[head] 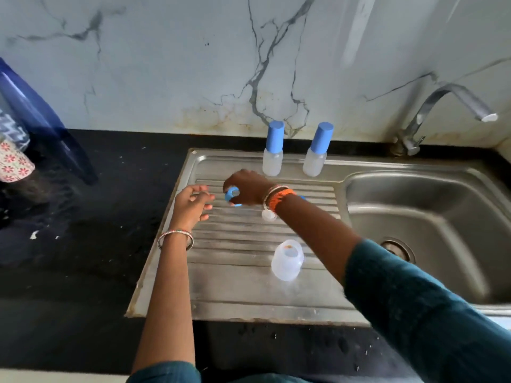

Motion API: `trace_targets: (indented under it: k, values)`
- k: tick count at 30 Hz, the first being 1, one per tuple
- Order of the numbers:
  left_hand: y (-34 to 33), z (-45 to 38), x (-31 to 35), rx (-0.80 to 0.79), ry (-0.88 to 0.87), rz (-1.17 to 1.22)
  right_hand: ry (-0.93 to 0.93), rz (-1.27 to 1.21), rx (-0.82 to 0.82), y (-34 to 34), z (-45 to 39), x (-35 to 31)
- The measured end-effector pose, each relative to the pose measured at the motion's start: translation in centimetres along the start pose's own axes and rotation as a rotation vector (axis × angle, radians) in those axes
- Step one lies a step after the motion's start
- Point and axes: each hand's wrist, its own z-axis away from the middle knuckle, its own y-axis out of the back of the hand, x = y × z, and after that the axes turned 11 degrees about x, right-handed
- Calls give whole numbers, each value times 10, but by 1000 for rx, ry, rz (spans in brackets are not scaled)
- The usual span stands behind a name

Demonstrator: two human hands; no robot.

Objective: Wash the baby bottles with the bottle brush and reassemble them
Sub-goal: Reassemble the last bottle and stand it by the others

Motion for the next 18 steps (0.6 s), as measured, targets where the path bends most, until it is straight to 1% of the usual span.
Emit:
trace_targets:
  k: [2,4,5,6,7,8,9,10,11,12,13,14,15,16,17,18]
  values:
    - [-11,-3,10,-28,-20,16,-72,-248,155,48,21,15]
    - [-30,-1,23,-76,-39,34,-184,-600,160,101,67,34]
    - [-44,2,29,-114,-47,44,-249,-837,174,118,97,53]
    - [-55,8,36,-155,-49,64,-353,-1045,215,123,125,74]
    - [-65,15,42,-205,-54,89,-479,-1089,254,118,152,101]
    - [-79,23,47,-270,-63,105,-673,-965,310,108,181,124]
    - [-88,31,50,-319,-78,110,-847,-744,241,92,204,145]
    - [-99,39,51,-370,-97,98,-965,-486,173,75,222,165]
    - [-105,47,53,-423,-123,74,-1054,-377,219,64,236,173]
    - [-112,53,55,-472,-146,64,-1068,-451,310,64,241,178]
    - [-119,57,57,-525,-156,62,-1037,-708,449,74,241,172]
    - [-123,60,57,-572,-153,55,-938,-857,558,80,245,166]
    - [-125,65,57,-616,-131,56,-872,-830,662,81,248,160]
    - [-127,67,56,-642,-109,72,-836,-728,748,80,245,159]
    - [-130,69,55,-661,-85,93,-880,-575,731,74,243,155]
    - [-131,70,53,-674,-71,106,-963,-477,695,66,237,150]
